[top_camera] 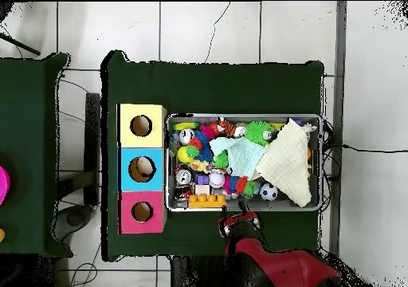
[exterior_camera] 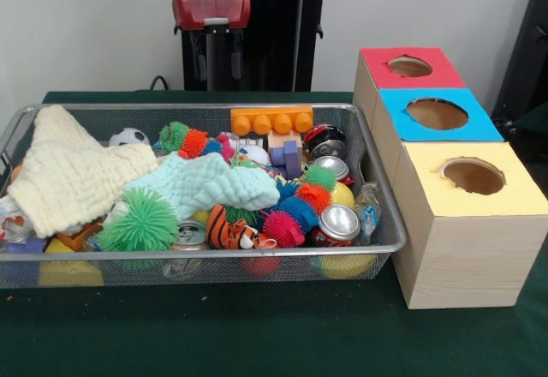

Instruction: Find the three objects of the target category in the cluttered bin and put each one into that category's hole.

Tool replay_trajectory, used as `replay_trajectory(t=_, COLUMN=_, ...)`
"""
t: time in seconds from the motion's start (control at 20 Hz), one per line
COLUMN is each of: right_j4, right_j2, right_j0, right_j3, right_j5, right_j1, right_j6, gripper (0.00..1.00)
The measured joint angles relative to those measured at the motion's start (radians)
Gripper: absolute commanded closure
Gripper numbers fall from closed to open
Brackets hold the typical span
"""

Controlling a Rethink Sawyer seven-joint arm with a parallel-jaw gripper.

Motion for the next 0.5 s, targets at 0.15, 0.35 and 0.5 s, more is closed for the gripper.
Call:
replay_trajectory(t=0.15, right_j4=0.000, right_j2=-0.003, right_j0=0.019, right_j3=-0.001, right_j5=0.000, right_j1=0.016, right_j6=0.000, gripper=0.00)
replay_trajectory(t=0.35, right_j4=-0.007, right_j2=-0.003, right_j0=0.038, right_j3=-0.004, right_j5=0.000, right_j1=0.047, right_j6=0.000, gripper=0.00)
replay_trajectory(t=0.5, right_j4=-0.018, right_j2=0.002, right_j0=0.033, right_j3=-0.007, right_j5=0.000, right_j1=0.069, right_j6=0.000, gripper=0.00)
